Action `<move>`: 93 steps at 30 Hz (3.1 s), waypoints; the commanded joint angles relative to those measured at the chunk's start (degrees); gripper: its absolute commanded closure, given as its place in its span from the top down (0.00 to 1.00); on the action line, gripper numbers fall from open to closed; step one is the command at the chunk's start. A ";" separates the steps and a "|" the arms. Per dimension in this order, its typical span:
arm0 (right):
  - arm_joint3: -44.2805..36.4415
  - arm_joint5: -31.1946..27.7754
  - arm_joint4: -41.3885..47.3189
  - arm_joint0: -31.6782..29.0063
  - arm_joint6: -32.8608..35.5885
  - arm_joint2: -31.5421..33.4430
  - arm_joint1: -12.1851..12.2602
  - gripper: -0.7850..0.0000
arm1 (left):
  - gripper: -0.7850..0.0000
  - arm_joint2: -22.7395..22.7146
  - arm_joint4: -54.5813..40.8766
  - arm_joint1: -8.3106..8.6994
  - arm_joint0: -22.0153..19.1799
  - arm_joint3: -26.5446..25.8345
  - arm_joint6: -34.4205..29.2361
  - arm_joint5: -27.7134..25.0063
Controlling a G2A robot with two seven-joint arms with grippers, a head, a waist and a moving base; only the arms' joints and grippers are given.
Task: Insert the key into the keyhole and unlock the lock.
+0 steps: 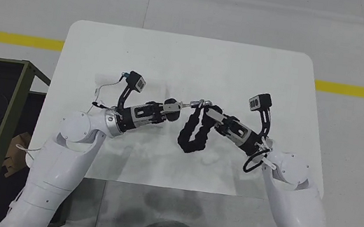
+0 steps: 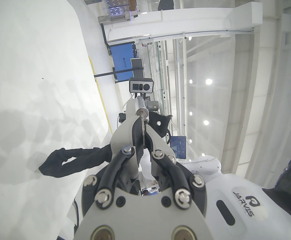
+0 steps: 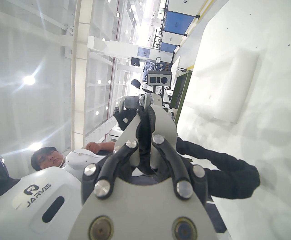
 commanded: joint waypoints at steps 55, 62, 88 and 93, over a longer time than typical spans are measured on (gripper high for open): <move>-1.77 1.05 -5.22 -1.36 -5.55 -0.88 1.46 0.00 | 0.00 5.63 137.07 1.63 4.59 -1.58 91.34 -12.57; -1.65 1.48 -2.07 -1.60 -6.11 0.64 1.71 0.00 | 1.00 5.76 133.21 1.51 4.99 -0.88 90.97 -13.04; -12.53 -16.39 -99.14 -5.94 -39.85 1.96 4.00 0.00 | 1.00 5.76 133.21 1.51 4.99 -0.88 90.97 -13.04; -9.96 -13.93 -103.39 -5.25 -44.92 -0.40 3.85 0.00 | 1.00 5.76 133.21 1.51 4.99 -0.88 90.97 -13.04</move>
